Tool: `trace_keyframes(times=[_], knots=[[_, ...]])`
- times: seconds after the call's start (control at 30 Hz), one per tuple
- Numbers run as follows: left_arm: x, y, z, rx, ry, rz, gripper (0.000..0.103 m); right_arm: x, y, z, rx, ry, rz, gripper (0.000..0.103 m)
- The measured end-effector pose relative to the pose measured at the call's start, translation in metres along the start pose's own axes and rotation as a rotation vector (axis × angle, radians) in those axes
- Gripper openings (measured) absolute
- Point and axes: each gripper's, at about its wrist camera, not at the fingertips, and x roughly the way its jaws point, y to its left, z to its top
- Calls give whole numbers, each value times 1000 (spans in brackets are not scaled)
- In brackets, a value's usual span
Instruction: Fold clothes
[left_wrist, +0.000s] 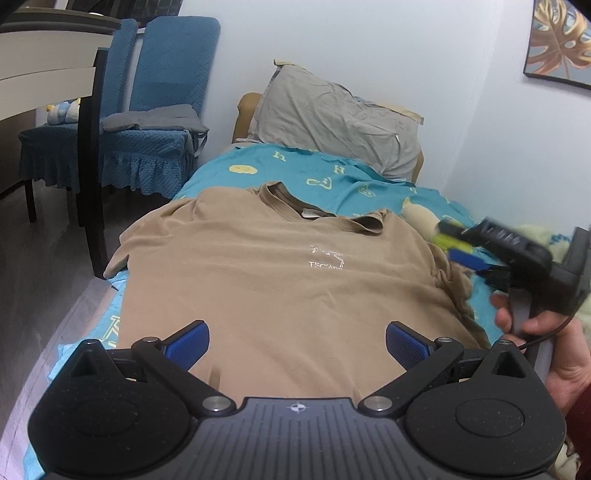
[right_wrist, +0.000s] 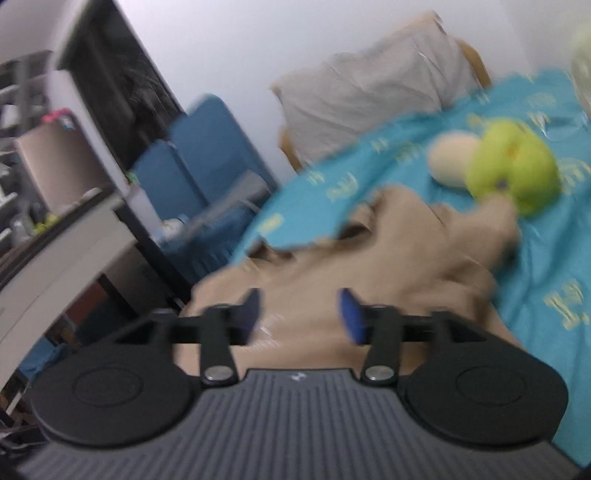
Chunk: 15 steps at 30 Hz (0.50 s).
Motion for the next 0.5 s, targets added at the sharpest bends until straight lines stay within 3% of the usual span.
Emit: trace_keyframes(times=[0.17, 0.23, 0.33, 0.4, 0.5], knots=[[0, 3, 0, -16, 5, -7, 103, -33, -45, 13, 300, -290, -130, 69], [1, 2, 0, -16, 9, -10, 103, -38, -74, 14, 458, -328, -192, 69], [3, 1, 1, -11, 9, -12, 103, -23, -105, 12, 565, -260, -240, 60], [6, 1, 2, -14, 9, -15, 103, -7, -116, 10, 574, -214, -250, 53], [10, 2, 4, -22, 7, -18, 103, 21, -113, 8, 525, -145, -247, 52]])
